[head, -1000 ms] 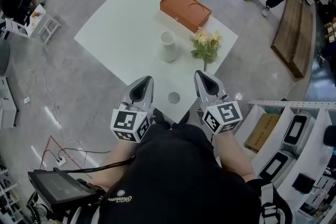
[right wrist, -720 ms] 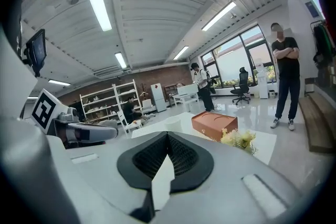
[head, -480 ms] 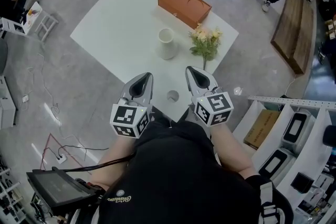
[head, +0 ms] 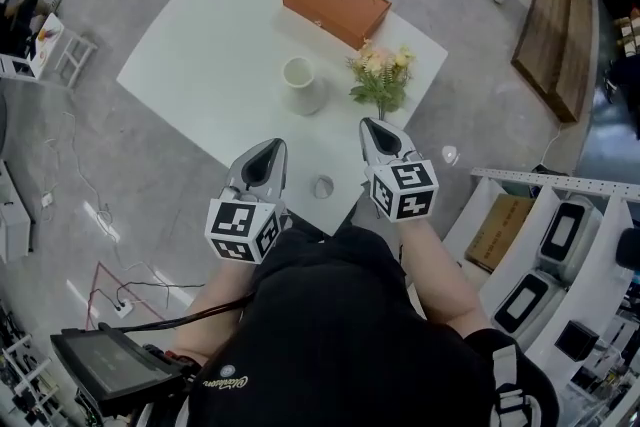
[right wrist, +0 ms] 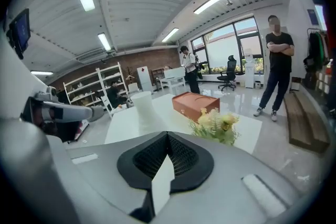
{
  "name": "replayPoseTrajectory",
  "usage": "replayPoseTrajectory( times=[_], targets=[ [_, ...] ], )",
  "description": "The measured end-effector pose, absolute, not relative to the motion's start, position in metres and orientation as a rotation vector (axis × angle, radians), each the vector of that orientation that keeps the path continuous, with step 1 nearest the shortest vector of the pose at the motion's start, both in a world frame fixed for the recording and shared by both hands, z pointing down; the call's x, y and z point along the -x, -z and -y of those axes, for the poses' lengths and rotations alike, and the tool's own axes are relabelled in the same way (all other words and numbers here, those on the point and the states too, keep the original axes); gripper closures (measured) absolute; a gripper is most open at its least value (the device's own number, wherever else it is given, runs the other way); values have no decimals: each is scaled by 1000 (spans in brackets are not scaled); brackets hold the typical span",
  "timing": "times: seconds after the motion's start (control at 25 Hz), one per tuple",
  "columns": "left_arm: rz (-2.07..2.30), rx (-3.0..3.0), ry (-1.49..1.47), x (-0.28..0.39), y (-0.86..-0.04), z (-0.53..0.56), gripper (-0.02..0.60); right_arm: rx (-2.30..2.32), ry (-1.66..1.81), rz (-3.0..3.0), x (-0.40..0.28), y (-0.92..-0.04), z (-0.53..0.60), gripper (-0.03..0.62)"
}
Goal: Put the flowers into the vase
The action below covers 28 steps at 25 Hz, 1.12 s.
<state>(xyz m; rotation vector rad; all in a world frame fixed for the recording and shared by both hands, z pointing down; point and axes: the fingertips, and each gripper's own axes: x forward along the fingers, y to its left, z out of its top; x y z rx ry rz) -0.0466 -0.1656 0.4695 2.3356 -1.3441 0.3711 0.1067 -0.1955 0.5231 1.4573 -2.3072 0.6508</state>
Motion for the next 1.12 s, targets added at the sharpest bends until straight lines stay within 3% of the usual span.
replayPoseTrajectory(
  times=[0.24, 0.32, 0.68, 1.12],
  targets=[
    [1291, -2350, -394, 30, -477, 177, 574, -1457, -785, 2025, -161, -593, 216, 592],
    [1279, -2352, -399, 27, -480, 179, 574, -1427, -851, 1960, -170, -612, 221, 523],
    [1282, -2345, -405, 29, -482, 182, 574, -1286, -1096, 1788, -182, -665, 237, 409],
    [1327, -2318, -381, 46, -485, 180, 574, -1171, -1267, 1647, -180, -687, 248, 452]
  ],
)
